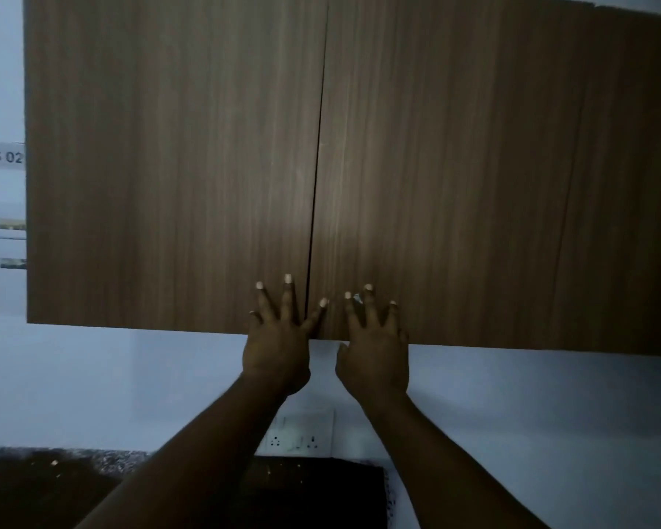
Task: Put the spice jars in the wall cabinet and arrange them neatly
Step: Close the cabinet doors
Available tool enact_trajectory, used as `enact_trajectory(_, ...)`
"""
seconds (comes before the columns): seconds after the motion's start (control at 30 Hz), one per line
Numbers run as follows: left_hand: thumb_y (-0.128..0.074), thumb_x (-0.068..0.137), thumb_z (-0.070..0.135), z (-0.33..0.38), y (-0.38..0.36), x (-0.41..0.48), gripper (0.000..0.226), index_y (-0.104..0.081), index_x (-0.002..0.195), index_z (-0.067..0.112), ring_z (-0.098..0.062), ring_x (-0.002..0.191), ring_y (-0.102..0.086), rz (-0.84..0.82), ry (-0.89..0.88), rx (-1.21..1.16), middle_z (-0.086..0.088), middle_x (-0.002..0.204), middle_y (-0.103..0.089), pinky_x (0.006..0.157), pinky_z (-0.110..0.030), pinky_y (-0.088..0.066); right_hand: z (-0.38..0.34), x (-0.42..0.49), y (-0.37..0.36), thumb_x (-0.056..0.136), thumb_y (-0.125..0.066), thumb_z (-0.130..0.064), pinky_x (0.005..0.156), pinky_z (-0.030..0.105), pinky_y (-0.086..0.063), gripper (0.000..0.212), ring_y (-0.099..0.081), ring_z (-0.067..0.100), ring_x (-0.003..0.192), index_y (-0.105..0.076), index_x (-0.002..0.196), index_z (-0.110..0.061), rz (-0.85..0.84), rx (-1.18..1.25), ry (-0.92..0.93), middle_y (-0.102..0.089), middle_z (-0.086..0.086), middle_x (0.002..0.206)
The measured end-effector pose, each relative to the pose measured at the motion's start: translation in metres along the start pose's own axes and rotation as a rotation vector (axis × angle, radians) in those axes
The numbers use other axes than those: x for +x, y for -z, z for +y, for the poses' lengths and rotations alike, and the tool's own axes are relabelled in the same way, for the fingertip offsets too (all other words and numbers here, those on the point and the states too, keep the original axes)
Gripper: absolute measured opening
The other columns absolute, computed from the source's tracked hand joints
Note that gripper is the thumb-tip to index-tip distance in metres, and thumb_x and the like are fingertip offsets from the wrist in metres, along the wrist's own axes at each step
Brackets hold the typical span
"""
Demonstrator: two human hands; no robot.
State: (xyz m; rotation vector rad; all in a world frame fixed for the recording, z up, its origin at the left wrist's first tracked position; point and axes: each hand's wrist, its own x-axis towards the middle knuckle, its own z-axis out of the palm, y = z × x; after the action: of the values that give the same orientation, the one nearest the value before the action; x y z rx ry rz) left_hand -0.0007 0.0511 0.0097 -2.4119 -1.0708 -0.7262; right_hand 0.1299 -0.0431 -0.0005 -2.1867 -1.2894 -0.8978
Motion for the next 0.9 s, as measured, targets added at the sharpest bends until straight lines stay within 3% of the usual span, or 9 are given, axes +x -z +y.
enact_trajectory(0.2,-0.059,0.086,0.039,-0.002,-0.011,0.004,0.11,0.032,0.145,0.051,-0.06,0.138,0.029,0.033,-0.002,-0.002,-0.016,0.152,0.046,0.114,-0.066,-0.02,0.001,0.002,-0.017,0.094,-0.057,-0.047,0.116,0.054,-0.034,0.095,-0.003,0.048,0.153,0.007,0.163,-0.029,0.013,0.008,-0.001,0.016,0.004,0.171)
enact_trajectory(0.43,-0.061,0.088,0.042,0.004,0.005,0.003,0.106,0.026,0.148,0.052,-0.058,0.144,0.018,-0.054,0.032,-0.018,-0.014,0.155,0.042,0.115,-0.067,-0.018,0.013,-0.002,-0.014,0.098,-0.053,-0.045,0.116,0.053,-0.036,0.093,0.013,0.046,0.153,0.014,0.161,-0.031,-0.084,-0.02,0.08,0.03,-0.001,0.166)
enact_trajectory(0.53,-0.063,0.089,0.041,0.007,0.018,0.004,0.104,0.019,0.152,0.048,-0.054,0.147,0.009,-0.131,0.051,-0.045,-0.013,0.16,0.033,0.115,-0.066,-0.019,0.02,0.003,-0.001,0.099,-0.051,-0.045,0.119,0.052,-0.033,0.087,0.006,0.046,0.154,0.007,0.163,-0.03,-0.146,-0.064,0.125,0.025,-0.002,0.168)
enact_trajectory(0.7,-0.064,0.088,0.039,0.004,0.038,0.001,0.103,0.012,0.157,0.039,-0.045,0.151,0.005,-0.217,0.039,-0.092,-0.009,0.167,0.015,0.115,-0.064,-0.022,0.033,0.01,0.026,0.095,-0.063,-0.04,0.12,0.047,-0.031,0.088,-0.002,0.037,0.157,-0.009,0.164,-0.032,-0.241,0.127,0.148,0.008,-0.011,0.171)
enact_trajectory(0.8,-0.063,0.087,0.036,-0.002,0.049,-0.006,0.099,0.007,0.159,0.035,-0.042,0.152,0.002,-0.213,0.031,-0.121,-0.006,0.168,0.002,0.115,-0.064,-0.022,0.043,0.011,0.056,0.088,-0.072,-0.045,0.118,0.045,-0.036,0.095,-0.019,0.03,0.154,-0.014,0.163,-0.033,-0.326,0.297,0.138,-0.007,-0.008,0.171)
enact_trajectory(0.9,-0.062,0.088,0.036,-0.012,0.058,-0.013,0.095,0.0,0.16,0.03,-0.039,0.153,-0.004,-0.187,0.02,-0.16,-0.006,0.168,-0.008,0.115,-0.06,-0.026,0.049,0.007,0.086,0.087,-0.074,-0.043,0.111,0.038,-0.043,0.085,-0.038,0.024,0.146,-0.03,0.159,-0.031,-0.313,0.367,0.144,-0.028,-0.005,0.165)
